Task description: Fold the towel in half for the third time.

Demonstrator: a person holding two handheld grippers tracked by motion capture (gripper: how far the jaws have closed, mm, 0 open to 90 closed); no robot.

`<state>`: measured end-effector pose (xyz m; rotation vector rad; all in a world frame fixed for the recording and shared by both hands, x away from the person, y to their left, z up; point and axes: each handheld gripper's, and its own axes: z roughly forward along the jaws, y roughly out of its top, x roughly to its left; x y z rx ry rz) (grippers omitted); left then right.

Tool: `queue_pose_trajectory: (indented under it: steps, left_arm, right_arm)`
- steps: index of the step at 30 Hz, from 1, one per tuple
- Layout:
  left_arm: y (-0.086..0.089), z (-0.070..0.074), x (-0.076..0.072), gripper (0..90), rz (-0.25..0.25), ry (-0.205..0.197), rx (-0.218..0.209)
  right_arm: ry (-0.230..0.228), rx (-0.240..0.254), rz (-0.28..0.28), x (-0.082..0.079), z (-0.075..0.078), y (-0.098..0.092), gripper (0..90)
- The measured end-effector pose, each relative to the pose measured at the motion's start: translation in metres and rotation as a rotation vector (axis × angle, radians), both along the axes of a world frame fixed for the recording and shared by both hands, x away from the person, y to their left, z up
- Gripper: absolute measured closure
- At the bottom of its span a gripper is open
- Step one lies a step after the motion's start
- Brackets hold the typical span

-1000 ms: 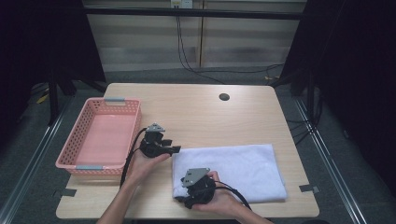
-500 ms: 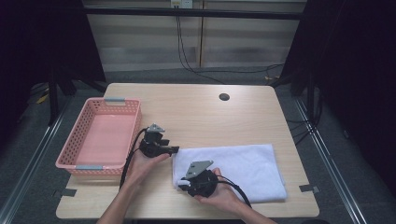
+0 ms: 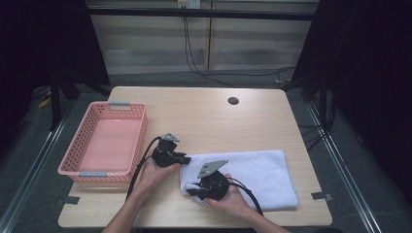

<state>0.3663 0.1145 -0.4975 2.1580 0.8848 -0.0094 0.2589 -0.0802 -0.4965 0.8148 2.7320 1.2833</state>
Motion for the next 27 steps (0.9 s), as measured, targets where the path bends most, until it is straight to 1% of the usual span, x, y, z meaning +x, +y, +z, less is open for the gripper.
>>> queue_pose_trajectory:
  steps: [1, 2, 3, 5, 7, 9, 10, 11, 13, 16, 18, 19, 23, 26, 27]
  left_arm:
    - [0.001, 0.001, 0.0, 79.2, 0.003, 0.007, -0.019]
    - [0.004, 0.002, 0.002, 81.0, -0.002, 0.02, -0.038]
    - [0.005, 0.003, 0.002, 82.5, -0.002, 0.022, -0.057]
    - [0.008, 0.007, 0.0, 83.4, 0.003, 0.01, -0.092]
    - [0.01, 0.013, 0.0, 83.8, 0.007, 0.001, -0.145]
    - [0.011, 0.02, -0.001, 83.9, 0.022, -0.005, -0.18]
    - [0.012, 0.023, -0.001, 83.9, 0.02, -0.007, -0.192]
    - [0.012, 0.025, -0.001, 83.9, 0.016, -0.011, -0.195]
    - [0.012, 0.028, -0.002, 83.9, 0.019, -0.006, -0.221]
    - [0.014, 0.031, -0.002, 83.9, 0.025, -0.001, -0.225]
    - [0.016, 0.034, -0.002, 84.0, 0.026, 0.002, -0.242]
    - [0.017, 0.036, -0.002, 84.0, 0.026, 0.004, -0.25]
    - [0.022, 0.045, -0.002, 84.1, 0.028, -0.006, -0.249]
    - [0.026, 0.053, -0.002, 84.2, 0.041, -0.007, -0.274]
    - [0.027, 0.057, -0.002, 84.2, 0.047, -0.014, -0.279]
  right_arm:
    - [0.004, 0.002, -0.002, 0.0, 0.001, 0.0, 78.3]
    - [0.0, 0.008, -0.003, 0.0, 0.002, -0.001, 78.4]
    - [0.005, 0.02, -0.005, 0.0, 0.004, -0.001, 78.4]
    - [0.006, 0.039, -0.011, 0.0, 0.009, -0.004, 78.6]
    - [0.002, 0.061, -0.014, 0.001, 0.016, -0.007, 78.6]
    - [-0.002, 0.075, -0.02, 0.001, 0.021, -0.009, 78.6]
    - [-0.003, 0.083, -0.02, 0.001, 0.023, -0.01, 78.7]
    - [-0.007, 0.089, -0.019, 0.001, 0.024, -0.011, 78.7]
    - [-0.009, 0.099, -0.025, 0.0, 0.027, -0.012, 78.8]
    - [-0.012, 0.11, -0.023, -0.002, 0.031, -0.013, 78.8]
    - [-0.016, 0.116, -0.019, -0.002, 0.035, -0.013, 78.8]
    - [-0.021, 0.122, -0.015, -0.002, 0.038, -0.014, 78.9]
    - [-0.028, 0.148, -0.01, 0.0, 0.05, -0.015, 79.0]
    - [-0.035, 0.157, -0.003, 0.001, 0.056, -0.012, 79.0]
    - [-0.041, 0.165, -0.002, 0.001, 0.059, -0.011, 79.0]
